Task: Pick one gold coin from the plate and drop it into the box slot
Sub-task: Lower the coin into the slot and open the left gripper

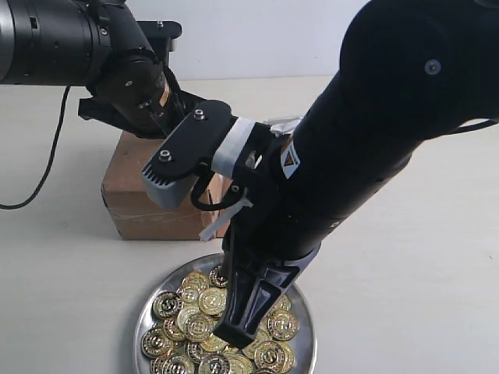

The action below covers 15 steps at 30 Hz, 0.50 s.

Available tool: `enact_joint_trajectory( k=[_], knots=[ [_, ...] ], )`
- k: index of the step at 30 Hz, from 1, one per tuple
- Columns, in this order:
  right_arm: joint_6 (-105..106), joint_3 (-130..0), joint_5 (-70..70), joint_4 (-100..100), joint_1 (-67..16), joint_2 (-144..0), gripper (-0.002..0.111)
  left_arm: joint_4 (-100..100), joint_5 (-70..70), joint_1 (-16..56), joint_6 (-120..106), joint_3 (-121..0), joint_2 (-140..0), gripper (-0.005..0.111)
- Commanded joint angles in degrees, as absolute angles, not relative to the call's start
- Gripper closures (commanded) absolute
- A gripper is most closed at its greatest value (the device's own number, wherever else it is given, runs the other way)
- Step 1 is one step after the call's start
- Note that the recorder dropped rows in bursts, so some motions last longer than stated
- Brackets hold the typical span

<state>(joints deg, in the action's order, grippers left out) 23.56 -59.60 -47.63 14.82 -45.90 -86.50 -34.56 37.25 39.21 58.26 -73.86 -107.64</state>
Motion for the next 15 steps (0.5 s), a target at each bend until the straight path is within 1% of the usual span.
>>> enact_joint_trajectory(
  k=[1,15],
  knots=[
    [23.6,-60.0,-47.7,15.1,-46.0,-86.0,0.108,-34.7,37.7,39.4,57.4,-74.1,-107.6,0.107],
    [23.6,-60.0,-47.8,15.1,-46.0,-86.0,0.108,-35.7,38.8,39.4,57.4,-74.1,-107.9,0.107]
  ],
)
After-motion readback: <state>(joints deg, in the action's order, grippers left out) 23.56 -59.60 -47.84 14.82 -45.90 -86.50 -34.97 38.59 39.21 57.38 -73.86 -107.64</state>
